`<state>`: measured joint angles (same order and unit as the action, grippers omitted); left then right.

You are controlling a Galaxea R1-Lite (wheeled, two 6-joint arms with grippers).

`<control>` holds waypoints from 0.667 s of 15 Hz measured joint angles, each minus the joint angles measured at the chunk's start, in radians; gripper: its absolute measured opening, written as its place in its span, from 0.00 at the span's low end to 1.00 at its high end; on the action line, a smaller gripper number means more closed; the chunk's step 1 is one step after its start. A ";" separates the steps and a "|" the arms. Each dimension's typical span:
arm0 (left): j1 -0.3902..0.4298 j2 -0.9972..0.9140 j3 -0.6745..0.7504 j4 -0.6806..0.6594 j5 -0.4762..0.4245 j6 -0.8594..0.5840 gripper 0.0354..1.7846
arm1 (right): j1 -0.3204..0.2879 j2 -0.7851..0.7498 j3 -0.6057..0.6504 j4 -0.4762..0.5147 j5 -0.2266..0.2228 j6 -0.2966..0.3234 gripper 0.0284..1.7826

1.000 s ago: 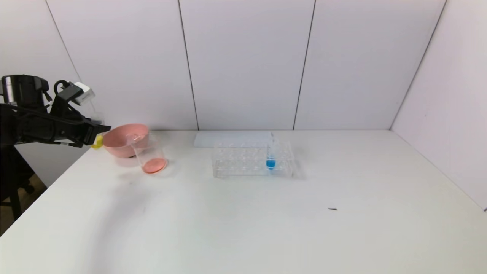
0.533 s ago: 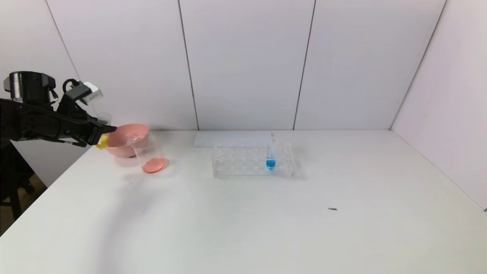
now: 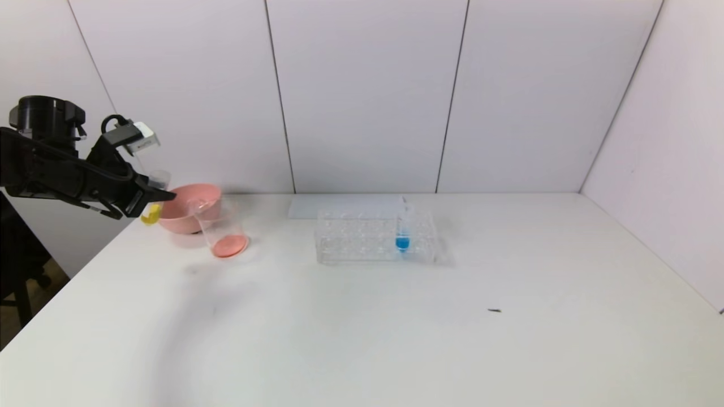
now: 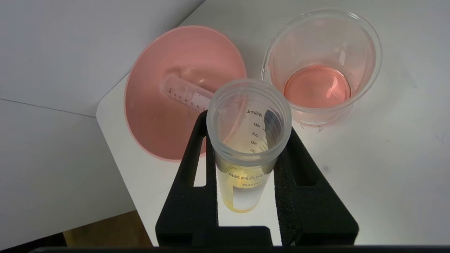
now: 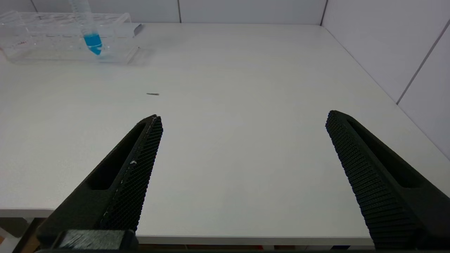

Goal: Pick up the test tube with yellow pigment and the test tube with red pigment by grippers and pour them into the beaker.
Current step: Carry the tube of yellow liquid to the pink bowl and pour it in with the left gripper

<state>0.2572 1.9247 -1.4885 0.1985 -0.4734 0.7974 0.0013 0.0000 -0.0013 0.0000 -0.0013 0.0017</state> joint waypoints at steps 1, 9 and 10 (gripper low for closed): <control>0.000 0.004 -0.016 0.024 -0.006 0.016 0.25 | 0.000 0.000 0.000 0.000 0.000 0.000 0.95; 0.000 0.042 -0.164 0.267 -0.022 0.174 0.25 | 0.000 0.000 0.000 0.000 0.000 0.000 0.95; 0.000 0.048 -0.179 0.286 -0.023 0.189 0.25 | 0.000 0.000 0.000 0.000 0.000 0.000 0.95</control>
<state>0.2577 1.9730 -1.6672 0.4843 -0.4968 0.9866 0.0017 0.0000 -0.0013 0.0000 -0.0017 0.0017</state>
